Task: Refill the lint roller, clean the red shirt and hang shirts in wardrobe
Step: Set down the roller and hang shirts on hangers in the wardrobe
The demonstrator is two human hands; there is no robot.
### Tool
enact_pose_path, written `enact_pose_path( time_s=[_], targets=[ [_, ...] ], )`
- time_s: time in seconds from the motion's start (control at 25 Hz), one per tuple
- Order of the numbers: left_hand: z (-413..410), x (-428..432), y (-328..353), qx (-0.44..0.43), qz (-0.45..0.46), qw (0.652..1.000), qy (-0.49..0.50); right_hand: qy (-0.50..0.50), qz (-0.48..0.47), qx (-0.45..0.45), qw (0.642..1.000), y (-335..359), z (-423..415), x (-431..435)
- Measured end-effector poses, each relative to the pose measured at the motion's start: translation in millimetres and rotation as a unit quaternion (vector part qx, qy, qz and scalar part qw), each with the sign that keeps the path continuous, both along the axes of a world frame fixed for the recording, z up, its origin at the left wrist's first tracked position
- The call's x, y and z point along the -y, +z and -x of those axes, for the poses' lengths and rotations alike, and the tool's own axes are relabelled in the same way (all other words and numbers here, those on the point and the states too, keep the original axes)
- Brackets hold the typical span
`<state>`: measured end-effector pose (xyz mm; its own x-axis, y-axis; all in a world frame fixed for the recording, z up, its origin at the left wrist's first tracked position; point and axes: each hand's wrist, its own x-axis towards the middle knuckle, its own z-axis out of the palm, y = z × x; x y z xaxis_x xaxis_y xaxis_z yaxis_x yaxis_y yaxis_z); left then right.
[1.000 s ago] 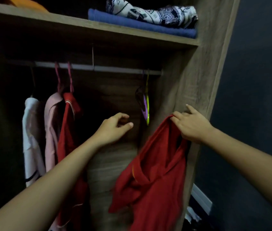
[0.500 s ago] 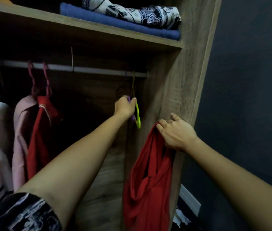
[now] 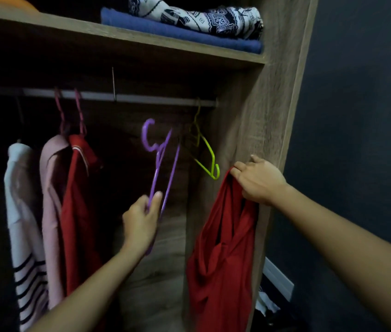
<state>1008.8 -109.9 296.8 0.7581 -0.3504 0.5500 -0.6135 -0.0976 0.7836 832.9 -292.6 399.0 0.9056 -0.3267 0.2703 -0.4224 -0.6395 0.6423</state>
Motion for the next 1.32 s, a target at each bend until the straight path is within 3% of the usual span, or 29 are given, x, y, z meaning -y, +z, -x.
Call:
enact_pose_path(
  time_s=[0.2, 0.28, 0.36, 0.48, 0.64, 0.8, 0.96, 1.08, 1.16, 1.24, 1.32],
  targets=[
    [0.0, -64.6, -37.4, 0.045, 0.06, 0.997, -0.028, -0.03, -0.164, 0.058, 0.984, -7.6, -16.5, -7.5],
    [1.3, -83.6, -48.8, 0.083, 0.044, 0.994, -0.051, -0.031, -0.236, 0.098, 0.966, -8.3, -21.9, -9.9],
    [0.6, -100.9, -66.4, 0.134, 0.018, 0.989, -0.064, 0.009, -0.317, 0.162, 0.934, -7.1, -22.1, -9.6],
    [-2.9, -119.5, -79.4, 0.139, 0.01, 0.989, -0.048, 0.072, -0.439, 0.231, 0.865, 0.1, -18.8, -9.3],
    [-3.4, -118.0, -74.5, 0.206, -0.04, 0.976, -0.053, 0.082, -0.505, 0.256, 0.82, 12.2, -23.4, -15.5],
    [2.2, -100.1, -60.2, 0.242, -0.044, 0.966, -0.084, 0.183, -0.406, 0.151, 0.882, 14.8, -33.5, -61.4],
    [7.0, -95.6, -30.1, 0.25, -0.02, 0.967, -0.039, 0.268, -0.162, 0.165, 0.935, 11.1, -27.7, -87.8],
    [23.3, -106.4, -17.5, 0.374, -0.024, 0.922, 0.099, 0.322, -0.113, 0.197, 0.919, 7.1, -21.8, -81.5],
    [47.3, -107.9, -28.1, 0.45, 0.002, 0.887, 0.1, 0.349, -0.096, 0.223, 0.905, 4.3, -24.9, -83.5],
    [73.1, -99.9, -57.1, 0.425, -0.009, 0.904, 0.048, 0.373, -0.086, 0.261, 0.887, 6.9, -29.5, -85.7],
    [87.8, -85.1, -93.2, 0.283, -0.046, 0.957, 0.046, 0.392, -0.083, 0.285, 0.87, 14.2, -31.7, -88.9]
  ],
)
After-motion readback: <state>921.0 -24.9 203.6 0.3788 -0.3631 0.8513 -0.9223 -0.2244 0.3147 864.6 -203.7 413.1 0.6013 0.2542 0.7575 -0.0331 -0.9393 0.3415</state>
